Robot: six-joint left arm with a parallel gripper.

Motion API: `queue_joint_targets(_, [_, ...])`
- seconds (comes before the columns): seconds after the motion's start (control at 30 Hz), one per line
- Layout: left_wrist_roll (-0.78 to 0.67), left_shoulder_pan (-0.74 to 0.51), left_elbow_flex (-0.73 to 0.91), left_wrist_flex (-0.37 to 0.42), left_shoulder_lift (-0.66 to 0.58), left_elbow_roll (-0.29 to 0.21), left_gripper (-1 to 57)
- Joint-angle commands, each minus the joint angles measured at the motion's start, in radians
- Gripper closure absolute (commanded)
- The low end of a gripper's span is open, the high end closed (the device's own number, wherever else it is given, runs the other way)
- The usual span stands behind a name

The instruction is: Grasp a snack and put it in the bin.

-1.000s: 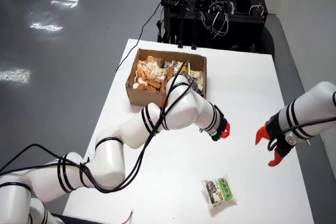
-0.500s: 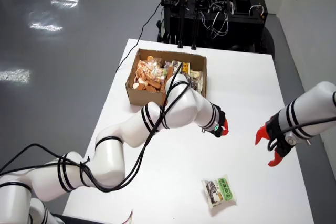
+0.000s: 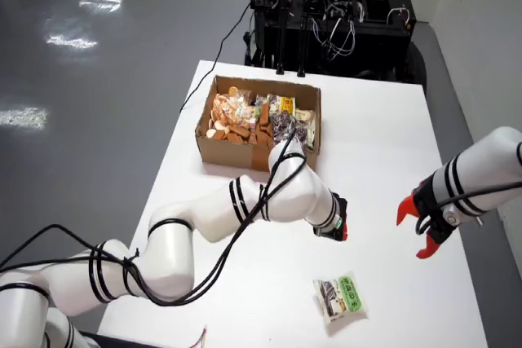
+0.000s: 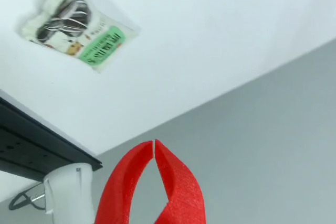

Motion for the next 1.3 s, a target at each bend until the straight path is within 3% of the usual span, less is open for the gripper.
queue_joint_targets(0.03, [-0.097, -0.010, 0.037, 0.000, 0.000, -0.001, 51.6])
queue_joint_targets(0.47, [-0.397, -0.041, 0.102, 0.001, 0.000, 0.002, 38.0])
queue_joint_targets(0.73, [-0.510, -0.068, 0.145, -0.001, 0.000, 0.009, 26.6])
queue_joint_targets(1.3, [-0.561, -0.087, 0.132, -0.005, 0.058, 0.026, 19.9])
